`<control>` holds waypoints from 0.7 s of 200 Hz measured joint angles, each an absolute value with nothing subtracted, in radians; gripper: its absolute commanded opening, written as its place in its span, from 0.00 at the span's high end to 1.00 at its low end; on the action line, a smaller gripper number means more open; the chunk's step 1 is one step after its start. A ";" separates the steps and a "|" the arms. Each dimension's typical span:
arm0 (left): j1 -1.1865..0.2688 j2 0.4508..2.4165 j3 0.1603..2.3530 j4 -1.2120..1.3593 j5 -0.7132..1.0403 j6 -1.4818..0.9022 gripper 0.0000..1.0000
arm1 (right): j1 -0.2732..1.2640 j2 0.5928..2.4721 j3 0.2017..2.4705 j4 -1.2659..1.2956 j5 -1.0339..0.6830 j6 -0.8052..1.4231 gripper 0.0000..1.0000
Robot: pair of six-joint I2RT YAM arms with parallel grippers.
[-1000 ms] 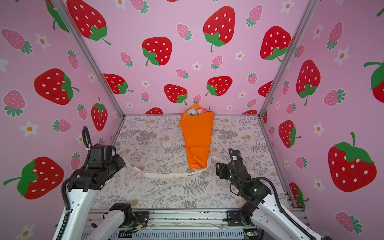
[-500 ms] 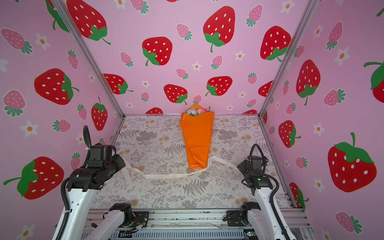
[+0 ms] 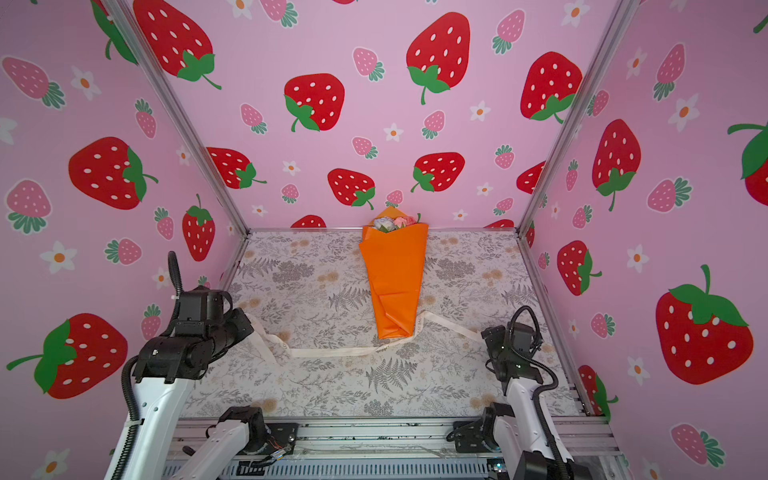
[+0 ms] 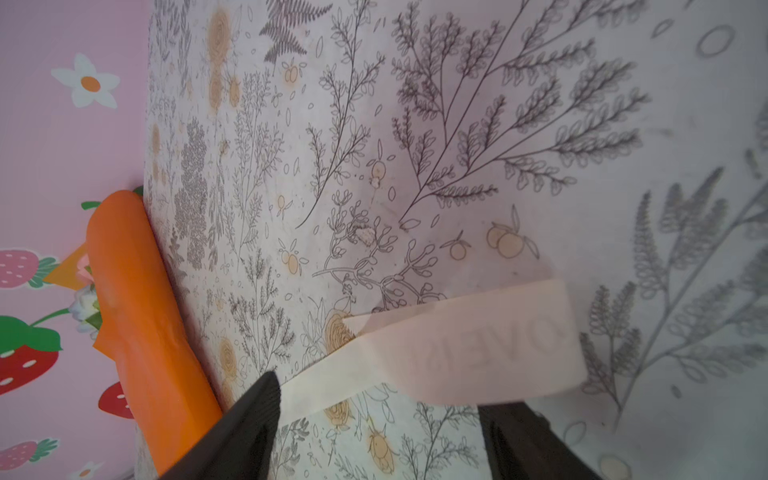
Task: Tie the bouquet of fake flowers
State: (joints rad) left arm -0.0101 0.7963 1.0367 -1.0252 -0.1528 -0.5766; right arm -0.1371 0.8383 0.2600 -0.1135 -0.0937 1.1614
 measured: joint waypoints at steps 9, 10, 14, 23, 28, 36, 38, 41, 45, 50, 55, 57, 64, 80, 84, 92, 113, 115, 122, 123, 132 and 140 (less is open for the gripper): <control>-0.010 0.800 1.036 -1.023 -0.147 -0.576 1.00 | -0.158 0.857 0.250 -0.076 -0.100 1.169 0.33; -0.010 0.800 1.036 -1.023 -0.147 -0.576 1.00 | -0.162 0.860 0.248 -0.070 -0.102 1.168 0.34; -0.010 0.801 1.036 -1.022 -0.146 -0.575 1.00 | -0.171 0.869 0.243 -0.054 -0.105 1.174 0.36; -0.010 0.802 1.036 -1.020 -0.145 -0.575 1.00 | -0.198 0.889 0.227 -0.012 -0.121 1.178 0.41; -0.010 0.802 1.034 -1.019 -0.145 -0.575 1.00 | -0.212 0.897 0.219 0.004 -0.127 1.181 0.48; -0.010 0.802 1.032 -1.019 -0.145 -0.575 1.00 | -0.228 0.903 0.210 0.024 -0.133 1.180 0.63; -0.010 0.802 1.031 -1.019 -0.145 -0.575 1.00 | -0.231 0.904 0.209 0.028 -0.134 1.168 0.66; -0.010 0.802 1.030 -1.019 -0.145 -0.575 1.00 | -0.236 0.905 0.206 0.038 -0.134 1.175 0.70; -0.010 0.802 1.029 -1.019 -0.145 -0.575 1.00 | -0.242 0.906 0.206 0.043 -0.137 1.163 0.77; -0.010 0.803 1.027 -1.019 -0.145 -0.575 1.00 | -0.250 0.906 0.207 0.052 -0.137 1.159 0.85; -0.010 0.804 1.025 -1.019 -0.145 -0.575 1.00 | -0.255 0.905 0.209 0.060 -0.137 1.155 0.90; -0.010 0.804 1.024 -1.019 -0.145 -0.575 1.00 | -0.257 0.905 0.212 0.061 -0.137 1.145 0.92; -0.010 0.806 1.023 -1.019 -0.146 -0.575 1.00 | -0.266 0.902 0.223 0.062 -0.136 1.119 0.97; -0.010 0.811 1.023 -1.019 -0.151 -0.571 1.00 | -0.286 0.884 0.277 0.040 -0.112 1.066 1.00; -0.010 0.812 1.023 -1.020 -0.155 -0.570 1.00 | -0.291 0.875 0.299 0.030 -0.099 1.045 1.00; -0.010 0.816 1.023 -1.021 -0.168 -0.568 1.00 | -0.301 0.854 0.341 0.012 -0.072 1.014 1.00; -0.007 0.830 1.026 -1.033 -0.225 -0.555 1.00 | -0.316 0.776 0.461 -0.025 0.037 0.921 1.00; -0.007 0.831 1.026 -1.035 -0.230 -0.554 1.00 | -0.316 0.772 0.468 -0.026 0.046 0.916 1.00; -0.005 0.839 1.034 -1.047 -0.256 -0.549 1.00 | -0.317 0.748 0.508 -0.037 0.090 0.885 1.00; -0.004 0.840 1.034 -1.048 -0.259 -0.549 1.00 | -0.317 0.746 0.512 -0.038 0.095 0.881 1.00; 0.000 0.855 1.053 -1.067 -0.297 -0.543 1.00 | -0.318 0.724 0.558 -0.054 0.149 0.839 1.00; 0.006 0.868 1.074 -1.078 -0.326 -0.536 1.00 | -0.318 0.715 0.597 -0.067 0.196 0.806 1.00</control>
State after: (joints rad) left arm 0.0059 0.8684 1.0740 -1.0779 -0.3260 -0.5362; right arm -0.3183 0.7147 0.5968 -0.0669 0.1959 0.8059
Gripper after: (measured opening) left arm 0.048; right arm 0.048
